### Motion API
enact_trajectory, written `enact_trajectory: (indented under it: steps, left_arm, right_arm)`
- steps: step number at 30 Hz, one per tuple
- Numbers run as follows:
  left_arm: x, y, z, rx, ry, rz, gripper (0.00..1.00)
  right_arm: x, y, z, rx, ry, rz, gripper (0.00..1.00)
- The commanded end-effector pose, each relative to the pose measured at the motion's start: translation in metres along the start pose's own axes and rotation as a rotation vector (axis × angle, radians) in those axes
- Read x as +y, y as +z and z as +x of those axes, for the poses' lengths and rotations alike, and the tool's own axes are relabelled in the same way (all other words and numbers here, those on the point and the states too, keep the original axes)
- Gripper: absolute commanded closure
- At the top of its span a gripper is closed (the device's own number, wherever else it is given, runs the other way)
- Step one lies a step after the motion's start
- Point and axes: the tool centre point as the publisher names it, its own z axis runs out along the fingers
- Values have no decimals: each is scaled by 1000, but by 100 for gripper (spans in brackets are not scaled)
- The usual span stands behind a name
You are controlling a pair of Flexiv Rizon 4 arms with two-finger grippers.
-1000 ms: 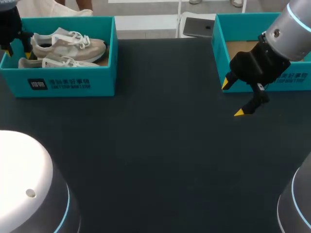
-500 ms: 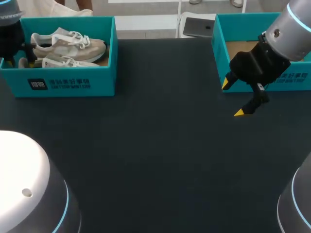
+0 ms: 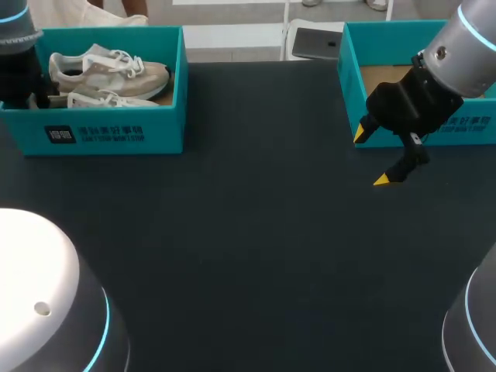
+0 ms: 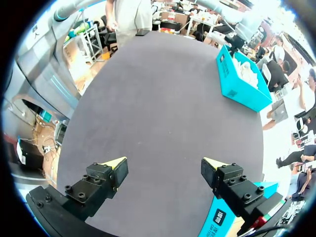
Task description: Take the shoe out of the shoebox, open the shoe tongue, remove and reinsert the insole, then place the shoe into the shoebox
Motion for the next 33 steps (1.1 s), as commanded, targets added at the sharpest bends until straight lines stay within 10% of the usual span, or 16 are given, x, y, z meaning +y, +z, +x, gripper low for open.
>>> enact_trajectory:
  steps: [1,24,33]
  left_arm:
    - [-3,-6,-1,18,-1,-25,100]
    - [0,-203,39,129,48,76,100]
    - [-4,-223,47,99,23,73,100]
  right_arm:
    - [0,1,0,-1,1,4,0]
    - [0,1,0,-1,1,4,0]
    - [0,1,0,-1,1,4,0]
